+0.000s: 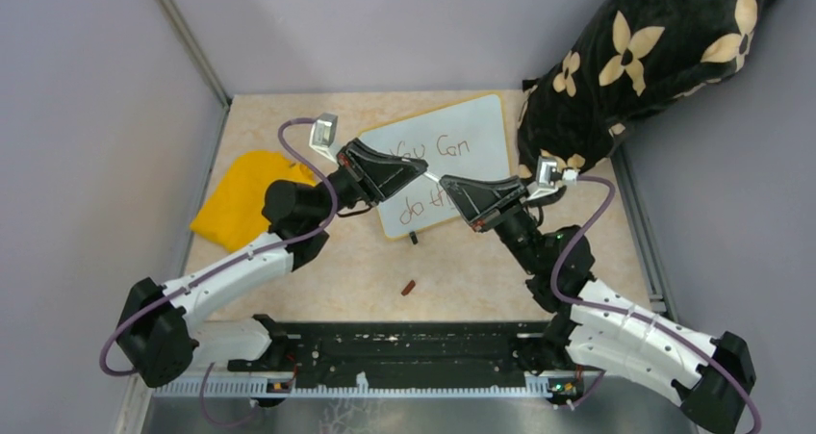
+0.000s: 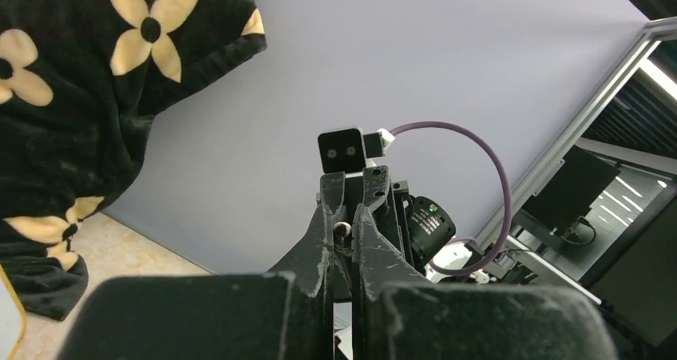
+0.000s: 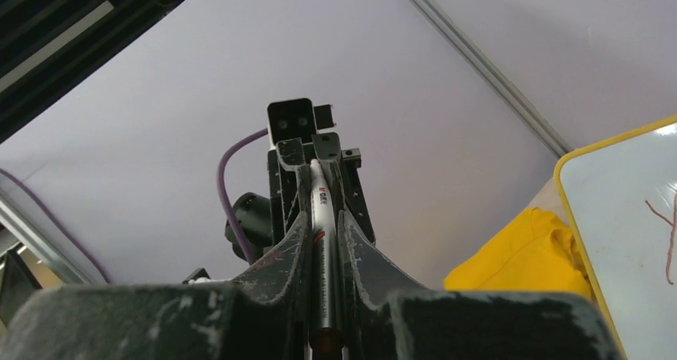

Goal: Write a sentence on the whiteboard
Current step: Close the whiteboard marker at the center of the board.

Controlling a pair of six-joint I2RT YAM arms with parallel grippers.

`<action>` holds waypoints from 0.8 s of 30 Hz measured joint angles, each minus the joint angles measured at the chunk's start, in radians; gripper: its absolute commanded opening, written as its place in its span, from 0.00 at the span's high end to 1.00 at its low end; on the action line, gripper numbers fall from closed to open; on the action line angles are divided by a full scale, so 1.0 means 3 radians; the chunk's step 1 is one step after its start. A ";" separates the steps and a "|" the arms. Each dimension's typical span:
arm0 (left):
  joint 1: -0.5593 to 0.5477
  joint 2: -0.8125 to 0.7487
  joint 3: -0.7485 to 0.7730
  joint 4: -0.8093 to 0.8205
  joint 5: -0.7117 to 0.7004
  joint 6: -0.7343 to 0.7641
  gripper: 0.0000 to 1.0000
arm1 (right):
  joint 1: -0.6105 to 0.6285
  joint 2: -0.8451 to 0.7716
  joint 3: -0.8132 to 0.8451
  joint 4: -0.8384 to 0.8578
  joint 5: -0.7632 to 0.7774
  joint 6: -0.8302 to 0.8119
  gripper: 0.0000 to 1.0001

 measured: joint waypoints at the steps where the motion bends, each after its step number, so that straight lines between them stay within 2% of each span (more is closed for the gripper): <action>1: -0.0004 -0.0013 -0.0006 -0.0001 -0.0004 0.0003 1.00 | 0.0000 -0.0015 0.0010 -0.0036 -0.0017 -0.0015 0.65; 3: -0.0009 -0.0065 -0.0052 -0.0005 -0.0036 0.0039 1.00 | 0.0000 -0.0067 0.0135 -0.0354 -0.0066 -0.0114 0.50; 5: -0.0011 -0.0150 -0.0103 -0.0067 -0.0075 0.0131 1.00 | 0.0001 -0.0122 0.0290 -0.0726 -0.0114 -0.0251 0.45; 10: -0.0005 -0.0515 -0.0095 -0.0669 -0.0038 0.0585 1.00 | 0.0001 -0.0350 0.0757 -0.1787 -0.0275 -0.0768 0.44; 15: 0.0001 -0.0736 0.0175 -0.1595 0.0381 0.1244 1.00 | 0.0001 -0.0362 0.1199 -0.2654 -0.0554 -0.1249 0.46; 19: 0.0001 -0.0750 0.0451 -0.2242 0.0706 0.1671 1.00 | 0.0001 -0.0202 0.1382 -0.3058 -0.0924 -0.1522 0.42; 24: 0.0001 -0.0707 0.0637 -0.2655 0.1007 0.1897 1.00 | 0.0001 0.0104 0.1465 -0.3264 -0.1278 -0.1658 0.41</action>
